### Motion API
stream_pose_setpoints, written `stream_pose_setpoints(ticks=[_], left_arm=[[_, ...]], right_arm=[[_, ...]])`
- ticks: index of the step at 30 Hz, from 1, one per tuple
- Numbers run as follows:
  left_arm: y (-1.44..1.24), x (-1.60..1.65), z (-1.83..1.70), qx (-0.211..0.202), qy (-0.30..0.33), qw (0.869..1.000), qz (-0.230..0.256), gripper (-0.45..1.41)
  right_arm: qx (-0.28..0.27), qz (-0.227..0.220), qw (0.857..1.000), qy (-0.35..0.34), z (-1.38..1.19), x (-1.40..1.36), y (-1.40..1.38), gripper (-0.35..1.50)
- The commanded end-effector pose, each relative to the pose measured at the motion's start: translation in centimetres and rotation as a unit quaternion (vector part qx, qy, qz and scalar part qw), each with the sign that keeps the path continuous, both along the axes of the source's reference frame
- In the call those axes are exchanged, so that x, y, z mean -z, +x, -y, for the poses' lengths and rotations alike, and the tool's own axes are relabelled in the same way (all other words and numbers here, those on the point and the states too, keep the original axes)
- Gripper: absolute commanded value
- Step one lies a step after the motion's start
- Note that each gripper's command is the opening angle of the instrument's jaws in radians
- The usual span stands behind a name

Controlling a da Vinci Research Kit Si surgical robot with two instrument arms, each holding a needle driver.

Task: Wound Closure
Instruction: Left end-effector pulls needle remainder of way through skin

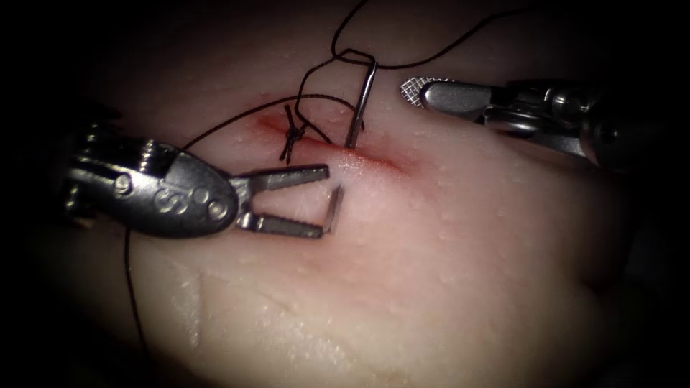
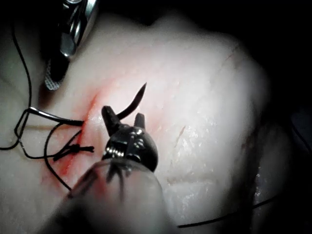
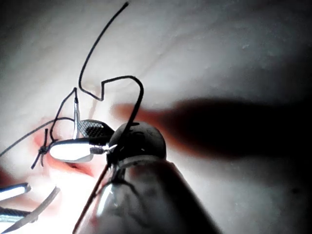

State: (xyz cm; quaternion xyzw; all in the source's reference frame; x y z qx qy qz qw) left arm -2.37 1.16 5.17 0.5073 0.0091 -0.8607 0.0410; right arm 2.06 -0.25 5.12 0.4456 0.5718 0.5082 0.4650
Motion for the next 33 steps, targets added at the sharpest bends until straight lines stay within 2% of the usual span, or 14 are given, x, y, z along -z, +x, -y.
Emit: stream_pose_setpoints(ticks=[1, 8, 16, 20, 21, 23, 25, 30, 32, 33], left_arm=[[-0.04, -0.05, 0.07, -0.003, 0.0, 1.0, 0.0, 0.52], [-0.02, -0.08, 0.05, -0.014, 0.003, 1.0, -0.006, 0.52], [-0.26, -0.12, 0.16, -0.029, 0.009, 1.0, 0.003, 0.57], [-0.32, -0.14, 0.15, -0.033, 0.009, 0.999, 0.004, 0.52], [-0.32, -0.15, 0.14, -0.033, 0.009, 0.999, 0.004, 0.47], [-0.32, -0.16, 0.12, -0.029, 0.017, 0.999, 0.004, 0.19], [-0.31, -0.16, 0.1, -0.02, 0.036, 0.999, 0.003, -0.42], [-0.31, -0.14, 0.08, -0.001, 0.123, 0.992, 0.016, -0.45], [-0.31, -0.13, 0.06, 0.001, 0.181, 0.983, 0.029, -0.45], [-0.31, -0.13, 0.06, 0.001, 0.181, 0.983, 0.029, -0.45]], right_arm=[[0.001, -0.001, 1.0, 0.0, 0.1, -0.06, 0.09, 0.85], [0.002, 0.001, 1.0, -0.001, 0.14, -0.07, 0.11, 0.74], [0.001, 0.002, 1.0, -0.003, 0.17, -0.09, 0.14, 0.71], [0.002, 0.002, 1.0, -0.005, 0.21, -0.11, 0.15, 0.69], [0.002, 0.002, 1.0, -0.005, 0.22, -0.11, 0.15, 0.68], [0.002, 0.002, 1.0, -0.007, 0.25, -0.13, 0.16, 0.63], [0.002, 0.003, 1.0, -0.008, 0.28, -0.14, 0.16, 0.54], [0.001, 0.004, 1.0, -0.01, 0.33, -0.16, 0.18, 0.41], [0.002, 0.005, 1.0, -0.011, 0.37, -0.17, 0.19, 0.31], [0.002, 0.005, 1.0, -0.011, 0.37, -0.17, 0.19, 0.31]])
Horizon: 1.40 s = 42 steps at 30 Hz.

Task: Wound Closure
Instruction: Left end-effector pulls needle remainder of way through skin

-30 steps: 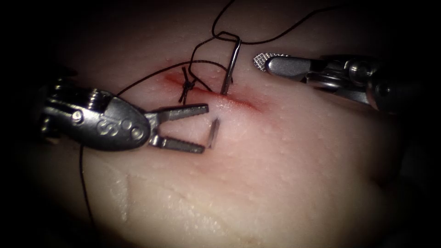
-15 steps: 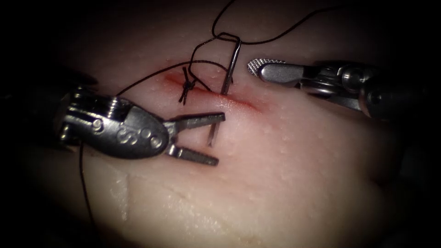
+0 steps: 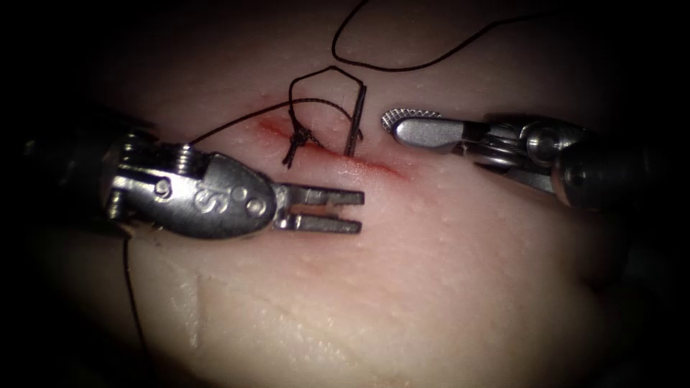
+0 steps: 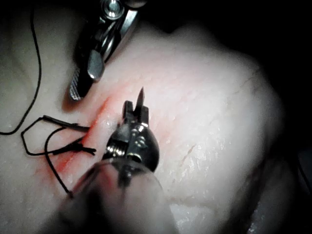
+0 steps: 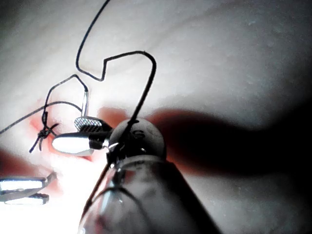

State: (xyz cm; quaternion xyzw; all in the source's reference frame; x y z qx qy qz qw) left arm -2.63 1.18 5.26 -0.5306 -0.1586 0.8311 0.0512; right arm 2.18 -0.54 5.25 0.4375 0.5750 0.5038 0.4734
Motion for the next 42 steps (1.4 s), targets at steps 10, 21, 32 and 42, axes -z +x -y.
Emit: stream_pose_setpoints(ticks=[10, 21, 32, 42], left_arm=[[-0.06, 0.17, 0.02, -0.002, 0.152, 0.988, 0.035, -0.45], [0.03, 0.46, -0.18, 0.025, 0.287, 0.955, 0.076, -0.45], [0.26, 0.7, -0.31, 0.022, 0.358, 0.927, 0.111, -0.45], [0.56, 1.18, -0.41, 0.003, 0.376, 0.909, 0.179, -0.45]], right_arm=[[0.002, -0.001, 1.0, -0.002, 0.15, -0.06, 0.08, 0.09], [0.004, -0.002, 1.0, -0.004, 0.2, -0.07, 0.09, 0.02], [0.004, -0.001, 1.0, -0.004, 0.22, -0.08, 0.09, 0.01], [0.01, -0.006, 1.0, -0.01, 0.25, -0.1, 0.09, 0.17]])
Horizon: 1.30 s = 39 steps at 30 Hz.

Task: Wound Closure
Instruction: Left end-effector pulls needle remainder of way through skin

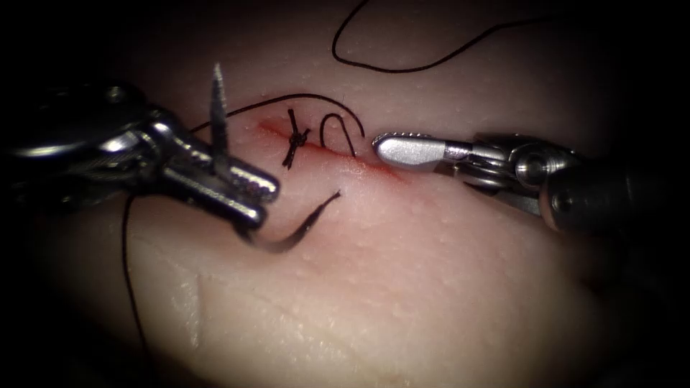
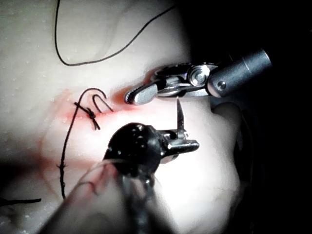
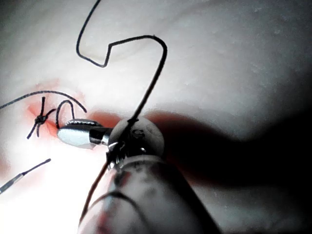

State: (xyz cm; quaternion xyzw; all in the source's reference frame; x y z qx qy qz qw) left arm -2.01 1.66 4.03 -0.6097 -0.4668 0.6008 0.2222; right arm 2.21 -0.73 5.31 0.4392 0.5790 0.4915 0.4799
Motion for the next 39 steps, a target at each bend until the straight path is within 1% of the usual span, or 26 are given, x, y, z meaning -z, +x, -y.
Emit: stream_pose_setpoints(ticks=[1, 2, 3, 4, 6, 9, 10, 11, 12, 13, 15, 16, 18, 20, 21, 22, 23, 24, 25, 28, 32, 33, 34, 35, 37, 39], left_arm=[[-0.03, 0.01, 0.07, 0.006, -0.008, 1.0, 0.01, -0.45], [0.0, 0.08, 0.07, 0.01, -0.019, 1.0, 0.019, -0.45], [0.0, 0.08, 0.07, 0.01, -0.019, 1.0, 0.019, -0.45], [0.03, 0.12, 0.08, 0.011, -0.029, 0.999, 0.024, -0.45], [0.06, 0.18, 0.09, 0.012, -0.042, 0.999, 0.031, -0.45], [0.13, 0.24, 0.09, 0.026, -0.072, 0.997, 0.027, -0.45], [0.15, 0.25, 0.1, 0.031, -0.084, 0.996, 0.026, -0.45], [0.18, 0.25, 0.1, 0.042, -0.102, 0.994, 0.018, -0.45], [0.18, 0.25, 0.1, 0.042, -0.102, 0.994, 0.018, -0.45], [0.2, 0.25, 0.1, 0.047, -0.111, 0.993, 0.014, -0.45], [0.22, 0.26, 0.1, 0.056, -0.129, 0.99, 0.007, -0.45], [0.24, 0.26, 0.1, 0.058, -0.132, 0.989, 0.004, -0.45], [0.26, 0.26, 0.09, 0.067, -0.15, 0.986, -0.003, -0.45], [0.28, 0.27, 0.08, 0.071, -0.161, 0.984, -0.006, -0.45], [0.28, 0.28, 0.07, 0.074, -0.168, 0.983, -0.007, -0.45], [0.28, 0.29, 0.07, 0.076, -0.174, 0.982, -0.008, -0.45], [0.28, 0.29, 0.07, 0.076, -0.174, 0.982, -0.008, -0.45], [0.28, 0.31, 0.08, 0.078, -0.182, 0.98, -0.007, -0.45], [0.28, 0.31, 0.08, 0.078, -0.182, 0.98, -0.007, -0.45], [0.3, 0.36, 0.1, 0.08, -0.191, 0.978, -0.005, -0.45], [0.34, 0.48, 0.13, 0.081, -0.2, 0.977, -0.003, -0.45], [0.36, 0.52, 0.14, 0.081, -0.202, 0.976, -0.002, -0.45], [0.38, 0.58, 0.15, 0.081, -0.205, 0.975, -0.001, -0.45], [0.38, 0.58, 0.15, 0.081, -0.205, 0.975, -0.001, -0.45], [0.41, 0.68, 0.15, 0.084, -0.21, 0.974, 0.001, -0.45], [0.41, 0.74, 0.14, 0.086, -0.214, 0.973, 0.001, -0.45]], right_arm=[[0.002, -0.002, 1.0, 0.001, 0.06, -0.04, 0.06, 0.27], [0.003, -0.002, 1.0, -0.002, 0.05, -0.03, 0.05, 0.44], [0.003, -0.002, 1.0, -0.002, 0.05, -0.03, 0.05, 0.44], [0.002, -0.003, 1.0, -0.014, 0.05, -0.03, 0.05, 0.43], [0.002, 0.007, 0.999, -0.047, 0.03, 0.0, 0.03, 0.46], [0.001, 0.017, 0.996, -0.091, -0.06, 0.07, -0.01, 0.43], [0.0, 0.02, 0.994, -0.106, -0.09, 0.1, -0.02, 0.43], [0.0, 0.027, 0.99, -0.135, -0.14, 0.18, -0.03, 0.46], [0.0, 0.027, 0.99, -0.135, -0.14, 0.18, -0.03, 0.46], [0.0, 0.031, 0.988, -0.151, -0.16, 0.22, -0.03, 0.53], [0.008, 0.043, 0.983, -0.177, -0.19, 0.32, 0.01, 0.86], [0.012, 0.049, 0.981, -0.19, -0.18, 0.37, 0.03, 0.98], [0.022, 0.062, 0.974, -0.217, -0.14, 0.49, 0.11, 1.03], [0.035, 0.059, 0.97, -0.234, -0.09, 0.59, 0.2, 1.03], [0.055, 0.049, 0.964, -0.256, 0.0, 0.67, 0.33, 0.81], [0.064, 0.044, 0.962, -0.263, 0.03, 0.7, 0.38, 0.66], [0.064, 0.044, 0.962, -0.263, 0.03, 0.7, 0.38, 0.66], [0.078, 0.049, 0.957, -0.275, 0.09, 0.74, 0.5, 0.66], [0.078, 0.049, 0.957, -0.275, 0.09, 0.74, 0.5, 0.66], [0.086, 0.058, 0.952, -0.287, 0.12, 0.73, 0.62, 0.58], [0.086, 0.08, 0.948, -0.295, 0.11, 0.63, 0.65, 0.56], [0.087, 0.083, 0.948, -0.295, 0.11, 0.6, 0.64, 0.53], [0.088, 0.089, 0.946, -0.298, 0.13, 0.52, 0.63, 0.43], [0.088, 0.089, 0.946, -0.298, 0.13, 0.52, 0.63, 0.43], [0.093, 0.1, 0.943, -0.302, 0.18, 0.43, 0.64, 0.29], [0.102, 0.113, 0.94, -0.304, 0.22, 0.38, 0.65, 0.29]])
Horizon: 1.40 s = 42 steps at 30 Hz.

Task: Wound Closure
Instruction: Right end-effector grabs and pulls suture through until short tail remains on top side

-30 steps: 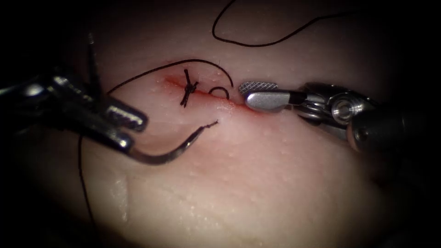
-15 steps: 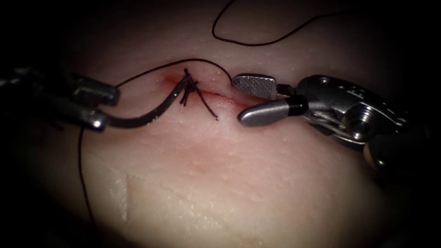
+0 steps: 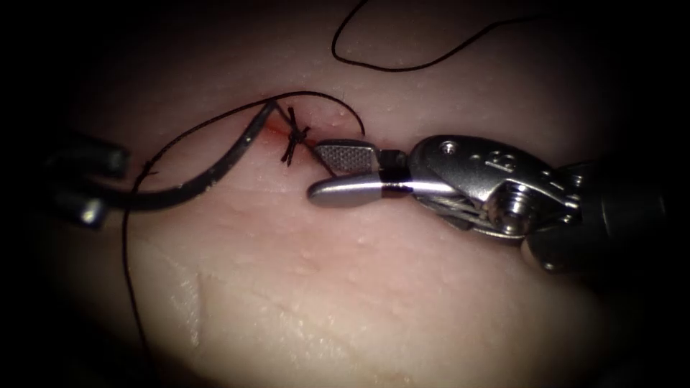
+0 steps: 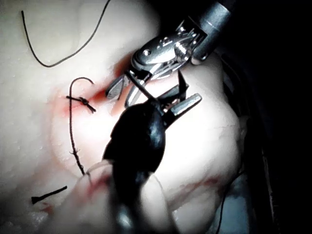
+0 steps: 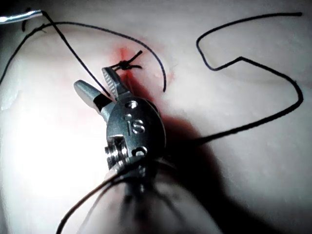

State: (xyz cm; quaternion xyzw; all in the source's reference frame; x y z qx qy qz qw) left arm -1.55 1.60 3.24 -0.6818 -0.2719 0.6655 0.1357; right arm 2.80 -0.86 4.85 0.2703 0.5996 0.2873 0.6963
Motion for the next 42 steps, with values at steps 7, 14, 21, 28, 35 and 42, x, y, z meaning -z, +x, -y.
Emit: stream_pose_setpoints(ticks=[7, 14, 21, 28, 35, 42], left_arm=[[-0.05, 0.03, 0.03, 0.007, -0.009, 1.0, -0.001, -0.45], [0.0, 0.06, -0.01, 0.018, -0.016, 1.0, 0.003, -0.45], [0.17, 0.15, -0.12, 0.041, -0.024, 0.999, 0.006, -0.45], [0.32, 0.29, -0.22, 0.06, -0.036, 0.998, 0.009, -0.45], [0.37, 0.27, -0.27, 0.083, -0.055, 0.995, 0.006, -0.45], [0.42, 0.06, -0.33, 0.118, -0.092, 0.988, -0.041, -0.45]], right_arm=[[0.026, 0.035, 0.999, -0.007, 0.18, -0.13, 0.06, 0.31], [0.04, 0.085, 0.995, -0.03, 0.24, -0.26, 0.04, 0.29], [0.039, 0.105, 0.993, -0.035, 0.26, -0.35, -0.05, 0.16], [0.037, 0.107, 0.993, -0.034, 0.27, -0.32, -0.09, -0.35], [0.037, 0.107, 0.993, -0.034, 0.28, -0.16, -0.07, -0.35], [0.032, 0.091, 0.995, -0.04, 0.29, 0.46, -0.03, -0.35]])
